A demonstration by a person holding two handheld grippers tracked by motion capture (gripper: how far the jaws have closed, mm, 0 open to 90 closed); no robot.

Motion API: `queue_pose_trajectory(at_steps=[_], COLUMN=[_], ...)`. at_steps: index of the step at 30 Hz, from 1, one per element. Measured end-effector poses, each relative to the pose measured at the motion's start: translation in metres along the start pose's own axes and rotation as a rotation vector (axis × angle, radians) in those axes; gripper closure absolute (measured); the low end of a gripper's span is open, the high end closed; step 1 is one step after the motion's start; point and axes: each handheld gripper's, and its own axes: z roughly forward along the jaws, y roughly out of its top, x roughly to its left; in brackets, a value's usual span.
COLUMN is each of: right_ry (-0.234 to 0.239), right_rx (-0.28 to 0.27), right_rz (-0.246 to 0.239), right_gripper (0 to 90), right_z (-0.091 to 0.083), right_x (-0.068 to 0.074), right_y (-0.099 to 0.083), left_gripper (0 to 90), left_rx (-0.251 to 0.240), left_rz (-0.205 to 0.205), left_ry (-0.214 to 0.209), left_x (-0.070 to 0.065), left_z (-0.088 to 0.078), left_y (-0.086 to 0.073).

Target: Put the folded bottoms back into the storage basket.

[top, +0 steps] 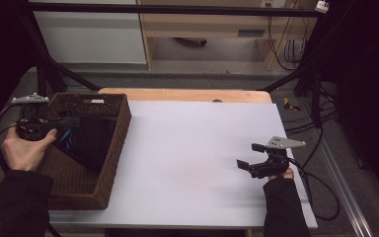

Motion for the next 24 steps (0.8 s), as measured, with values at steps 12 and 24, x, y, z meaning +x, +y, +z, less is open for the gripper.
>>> queue_pose_trajectory(at_steps=[12,24], right_ry=[-0.001,-0.004], right_rx=[0.000,0.006], right_rz=[-0.001,-0.002], right_gripper=[3.8,3.8], right_z=[0.000,0.001], right_x=[0.000,0.000], right_y=[0.000,0.000], left_gripper=[83.1,81.9], left_rx=[0.028,0.065], left_rz=[-0.011,0.009], left_ry=[0.002,0.102], left_x=[0.004,0.029], left_z=[0.018,0.032], left_y=[-0.007,-0.009])
